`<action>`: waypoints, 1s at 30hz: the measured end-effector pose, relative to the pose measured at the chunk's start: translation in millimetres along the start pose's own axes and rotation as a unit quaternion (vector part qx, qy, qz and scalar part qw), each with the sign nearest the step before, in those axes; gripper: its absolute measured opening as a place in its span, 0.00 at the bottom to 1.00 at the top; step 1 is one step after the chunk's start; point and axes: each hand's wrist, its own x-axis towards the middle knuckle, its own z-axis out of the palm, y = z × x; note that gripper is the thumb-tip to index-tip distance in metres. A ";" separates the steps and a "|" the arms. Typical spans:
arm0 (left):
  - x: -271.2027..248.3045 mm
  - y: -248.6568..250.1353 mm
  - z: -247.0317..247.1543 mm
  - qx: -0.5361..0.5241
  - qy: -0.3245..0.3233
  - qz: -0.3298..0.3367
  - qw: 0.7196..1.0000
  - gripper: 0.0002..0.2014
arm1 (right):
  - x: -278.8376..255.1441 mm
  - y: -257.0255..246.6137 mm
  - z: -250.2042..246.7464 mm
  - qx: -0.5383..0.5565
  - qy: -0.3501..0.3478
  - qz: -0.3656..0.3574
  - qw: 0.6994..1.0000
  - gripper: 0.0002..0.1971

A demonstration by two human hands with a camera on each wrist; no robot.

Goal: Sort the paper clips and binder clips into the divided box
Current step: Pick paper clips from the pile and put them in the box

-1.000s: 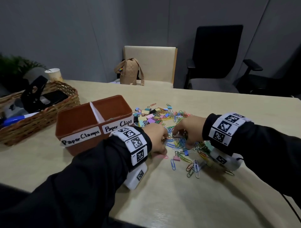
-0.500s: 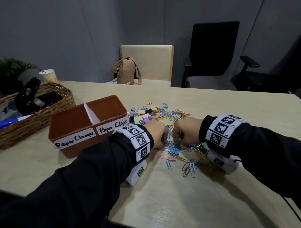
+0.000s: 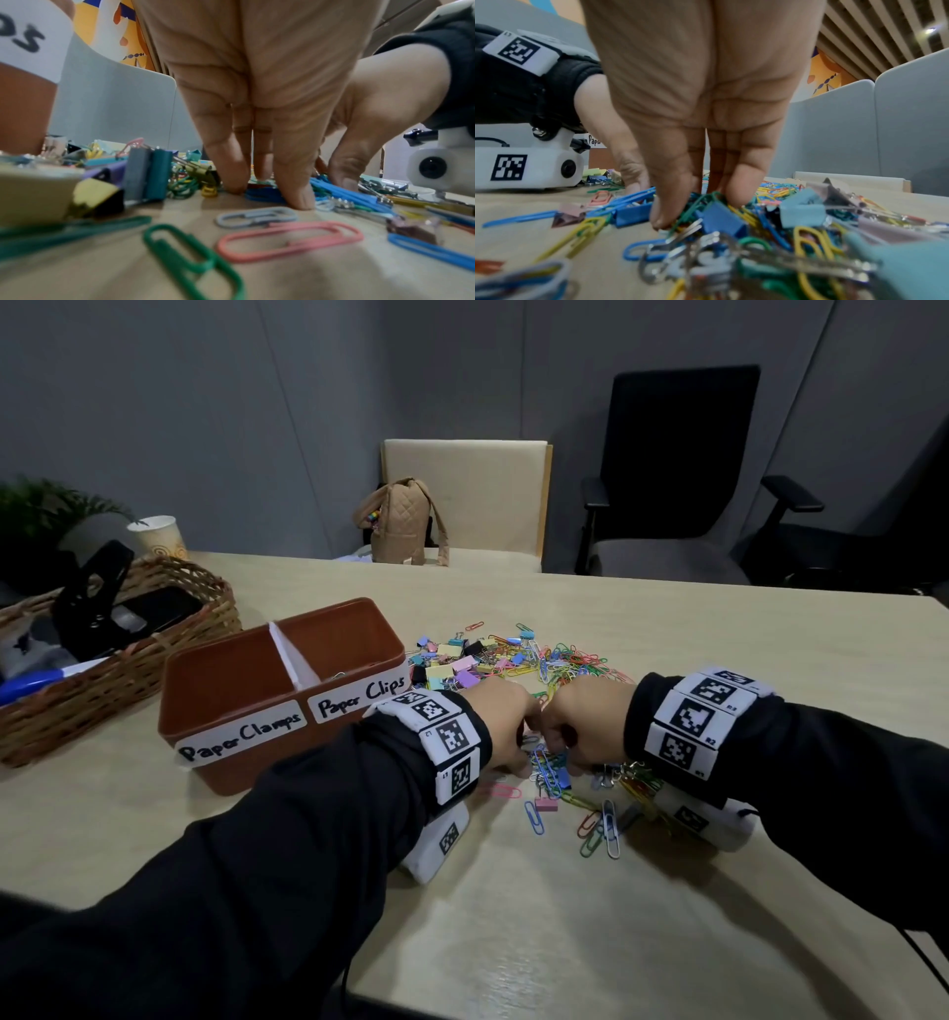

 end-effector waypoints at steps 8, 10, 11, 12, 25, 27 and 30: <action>-0.7 6.0 -2.7 0.010 -0.003 0.012 1.000 0.07 | 0.0 0.4 -1.8 0.017 0.014 0.007 1.000 0.11; -1.8 4.5 -2.4 0.017 0.002 0.013 1.000 0.07 | -1.5 3.3 -4.8 0.047 0.024 0.017 0.998 0.08; -2.6 2.8 -1.8 0.018 0.004 0.011 1.000 0.06 | -2.3 5.0 -6.4 0.068 0.030 0.022 0.997 0.09; -3.7 1.0 -1.6 0.016 0.005 0.008 1.000 0.06 | -3.1 6.5 -8.1 0.087 0.038 0.027 0.995 0.12; -42.2 -32.9 -33.7 -0.067 0.109 -0.026 0.991 0.04 | 2.3 8.5 -26.6 0.467 0.125 0.029 0.875 0.07; -53.7 -40.5 -45.0 -0.082 0.141 -0.040 0.986 0.03 | 5.5 7.8 -32.5 0.511 0.131 0.018 0.850 0.07; -67.9 -54.4 -57.9 -0.094 0.194 -0.066 0.974 0.02 | 12.5 5.9 -39.8 0.532 0.136 0.006 0.836 0.07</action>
